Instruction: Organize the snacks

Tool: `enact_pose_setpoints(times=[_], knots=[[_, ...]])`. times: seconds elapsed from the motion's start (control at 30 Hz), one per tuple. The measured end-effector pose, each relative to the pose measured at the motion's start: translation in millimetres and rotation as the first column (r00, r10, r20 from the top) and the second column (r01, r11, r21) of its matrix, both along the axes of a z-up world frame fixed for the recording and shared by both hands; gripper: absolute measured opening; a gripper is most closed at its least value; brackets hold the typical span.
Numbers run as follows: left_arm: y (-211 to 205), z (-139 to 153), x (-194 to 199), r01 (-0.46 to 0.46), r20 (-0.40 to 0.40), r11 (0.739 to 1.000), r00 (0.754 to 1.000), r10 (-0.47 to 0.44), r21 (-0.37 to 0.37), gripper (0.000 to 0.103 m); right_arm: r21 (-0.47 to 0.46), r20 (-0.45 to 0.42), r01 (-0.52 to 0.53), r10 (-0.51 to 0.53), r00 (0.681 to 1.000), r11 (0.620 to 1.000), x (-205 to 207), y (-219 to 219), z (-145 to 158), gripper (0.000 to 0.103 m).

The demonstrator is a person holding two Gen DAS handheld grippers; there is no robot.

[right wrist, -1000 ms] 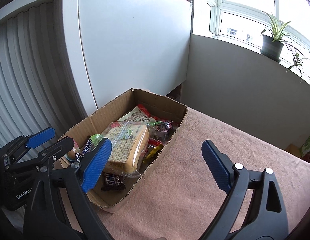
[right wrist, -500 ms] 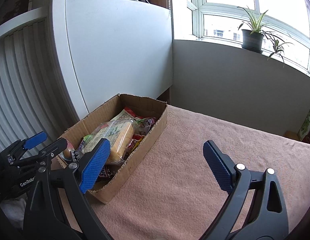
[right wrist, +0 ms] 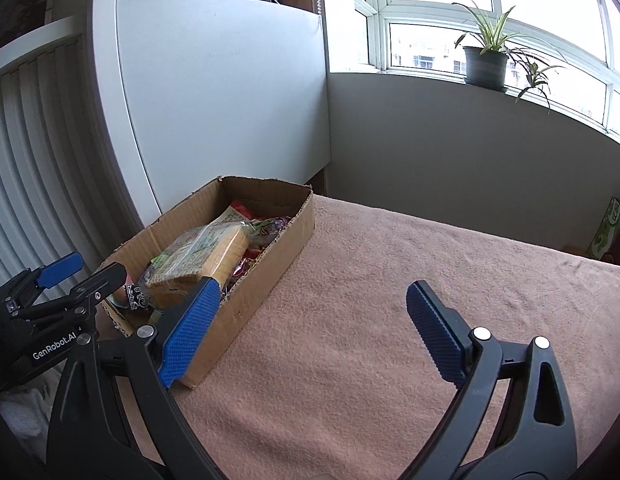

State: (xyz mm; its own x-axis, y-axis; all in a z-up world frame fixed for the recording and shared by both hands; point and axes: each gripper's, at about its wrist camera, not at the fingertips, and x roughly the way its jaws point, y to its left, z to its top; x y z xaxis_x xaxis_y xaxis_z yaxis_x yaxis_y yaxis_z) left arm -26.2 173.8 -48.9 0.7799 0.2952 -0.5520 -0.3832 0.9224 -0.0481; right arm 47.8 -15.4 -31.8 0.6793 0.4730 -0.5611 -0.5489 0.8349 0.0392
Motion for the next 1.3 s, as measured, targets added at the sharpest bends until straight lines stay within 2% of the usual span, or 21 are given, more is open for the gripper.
enact_pose_setpoints(times=[0.3,0.37,0.4,1.3], knots=[[-3.5,-1.0,0.1,0.001,-0.006,1.0,1.0,-0.001,0.005,0.077,-0.024,0.023,-0.005,0.005,1.0,1.0,-3.1,2.1,-0.6,0.097],[-3.4,-1.3,0.2,0.002,-0.007,1.0,1.0,-0.001,0.004,0.077,-0.02,0.022,-0.004,0.004,1.0,1.0,-2.8,1.7,-0.7,0.099],[-3.7,-1.4,0.3,0.002,-0.008,1.0,1.0,-0.002,0.004,0.077,-0.017,0.024,-0.002,0.003,1.0,1.0,-2.9,1.2,-0.6,0.103],[-9.4,-2.9,-0.2,0.009,-0.012,1.0,1.0,-0.009,0.008,0.077,-0.05,0.039,-0.007,0.009,0.999,0.999,-5.8,6.0,-4.1,0.103]])
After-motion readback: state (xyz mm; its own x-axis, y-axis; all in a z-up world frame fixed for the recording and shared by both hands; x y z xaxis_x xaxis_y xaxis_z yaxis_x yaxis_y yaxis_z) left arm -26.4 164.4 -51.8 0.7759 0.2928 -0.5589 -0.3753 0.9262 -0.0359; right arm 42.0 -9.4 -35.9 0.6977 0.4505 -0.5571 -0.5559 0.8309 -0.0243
